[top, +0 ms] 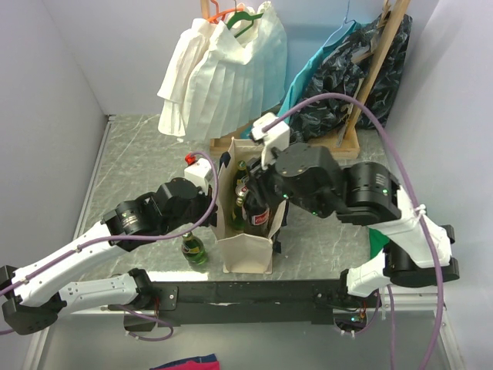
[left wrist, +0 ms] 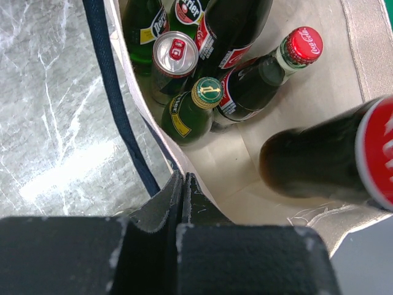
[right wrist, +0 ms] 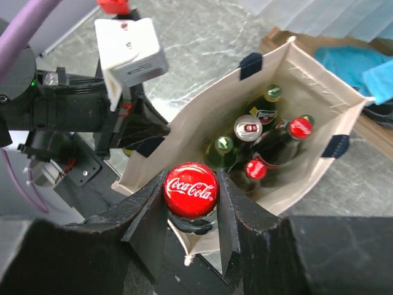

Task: Place the beverage into the canvas bag
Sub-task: Place the drink in the canvas bag.

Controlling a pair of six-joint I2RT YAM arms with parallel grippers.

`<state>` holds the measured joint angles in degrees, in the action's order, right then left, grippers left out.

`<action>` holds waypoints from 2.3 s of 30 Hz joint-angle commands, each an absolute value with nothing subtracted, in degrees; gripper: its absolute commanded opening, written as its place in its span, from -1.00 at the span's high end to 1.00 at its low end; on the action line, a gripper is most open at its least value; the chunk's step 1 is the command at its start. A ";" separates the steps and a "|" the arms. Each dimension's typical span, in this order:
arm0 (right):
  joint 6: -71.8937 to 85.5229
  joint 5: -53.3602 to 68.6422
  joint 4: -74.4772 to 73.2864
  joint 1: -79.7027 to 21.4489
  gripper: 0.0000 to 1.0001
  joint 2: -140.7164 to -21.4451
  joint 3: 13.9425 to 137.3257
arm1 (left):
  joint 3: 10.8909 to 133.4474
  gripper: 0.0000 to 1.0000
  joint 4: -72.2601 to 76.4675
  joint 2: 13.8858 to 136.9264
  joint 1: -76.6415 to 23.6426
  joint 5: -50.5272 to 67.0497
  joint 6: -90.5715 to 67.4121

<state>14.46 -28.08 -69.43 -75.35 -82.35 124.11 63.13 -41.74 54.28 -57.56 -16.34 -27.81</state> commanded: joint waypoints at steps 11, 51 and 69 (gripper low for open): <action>14.33 -31.72 -53.35 -76.64 1.00 -81.12 123.40 | 66.88 0.98 -37.53 52.91 -57.48 -17.05 -26.28; 26.10 -37.27 -53.79 -76.64 1.00 -66.80 95.98 | 67.06 0.98 -37.71 52.74 -57.48 -18.02 -26.54; 27.07 -37.62 -51.86 -76.73 1.00 -65.39 89.12 | 67.76 0.98 -37.44 53.53 -57.57 -17.49 -25.75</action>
